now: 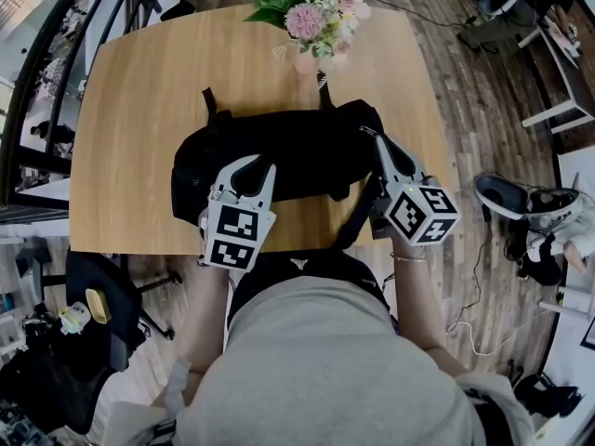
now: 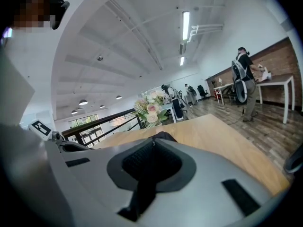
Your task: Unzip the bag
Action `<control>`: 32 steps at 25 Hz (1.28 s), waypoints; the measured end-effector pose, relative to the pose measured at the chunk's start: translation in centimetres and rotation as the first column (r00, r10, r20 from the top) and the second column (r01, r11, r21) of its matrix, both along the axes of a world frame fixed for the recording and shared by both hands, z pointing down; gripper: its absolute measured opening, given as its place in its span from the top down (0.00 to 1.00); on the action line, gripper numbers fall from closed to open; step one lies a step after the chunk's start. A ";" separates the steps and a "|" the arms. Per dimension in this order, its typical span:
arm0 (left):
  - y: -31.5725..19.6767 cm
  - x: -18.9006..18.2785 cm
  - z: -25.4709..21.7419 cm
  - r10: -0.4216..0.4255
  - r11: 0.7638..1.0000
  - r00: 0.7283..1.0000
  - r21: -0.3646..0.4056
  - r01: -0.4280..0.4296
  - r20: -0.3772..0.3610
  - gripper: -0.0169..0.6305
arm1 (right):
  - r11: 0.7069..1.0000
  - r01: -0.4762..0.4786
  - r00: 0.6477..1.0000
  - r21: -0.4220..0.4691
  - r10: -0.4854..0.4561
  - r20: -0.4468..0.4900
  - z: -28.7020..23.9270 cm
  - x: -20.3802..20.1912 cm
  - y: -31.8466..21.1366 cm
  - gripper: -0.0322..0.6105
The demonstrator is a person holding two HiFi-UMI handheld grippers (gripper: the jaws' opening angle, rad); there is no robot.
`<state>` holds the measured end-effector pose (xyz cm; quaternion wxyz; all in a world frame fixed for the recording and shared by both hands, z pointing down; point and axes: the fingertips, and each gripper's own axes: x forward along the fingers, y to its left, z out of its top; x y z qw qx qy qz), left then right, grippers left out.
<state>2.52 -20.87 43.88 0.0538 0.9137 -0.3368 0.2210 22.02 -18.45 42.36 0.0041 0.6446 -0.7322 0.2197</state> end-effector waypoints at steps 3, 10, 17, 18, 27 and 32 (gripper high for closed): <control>0.0 -0.2 -0.3 -0.015 1.000 1.000 -0.009 0.015 -0.024 0.88 | 1.000 -0.006 1.000 -0.007 0.006 0.000 0.0 0.3 0.1 0.93; 0.0 -0.9 -2.3 -0.042 0.999 0.993 -0.026 0.039 -0.109 0.88 | 0.999 0.038 0.999 0.001 -0.038 0.009 -0.4 -1.7 0.4 0.86; 0.1 -1.9 -2.6 -0.068 0.997 0.984 -0.057 0.060 -0.165 0.88 | 0.992 0.125 0.991 0.010 -0.125 0.039 -0.9 -5.5 0.8 0.81; 0.2 -2.0 -2.7 -0.073 0.996 0.982 -0.061 0.064 -0.173 0.88 | 0.991 0.135 0.990 0.016 -0.136 0.041 -1.1 -6.0 0.8 0.81; 0.7 -3.0 -3.3 -0.129 0.985 0.955 -0.142 0.093 -0.267 0.88 | 0.959 0.278 0.958 0.046 -0.281 0.061 -2.2 -11.2 0.5 0.82; 0.9 -3.6 -3.6 -0.146 0.981 0.936 -0.166 0.096 -0.319 0.90 | 0.942 0.334 0.941 0.037 -0.336 0.049 -2.3 -13.7 0.5 0.84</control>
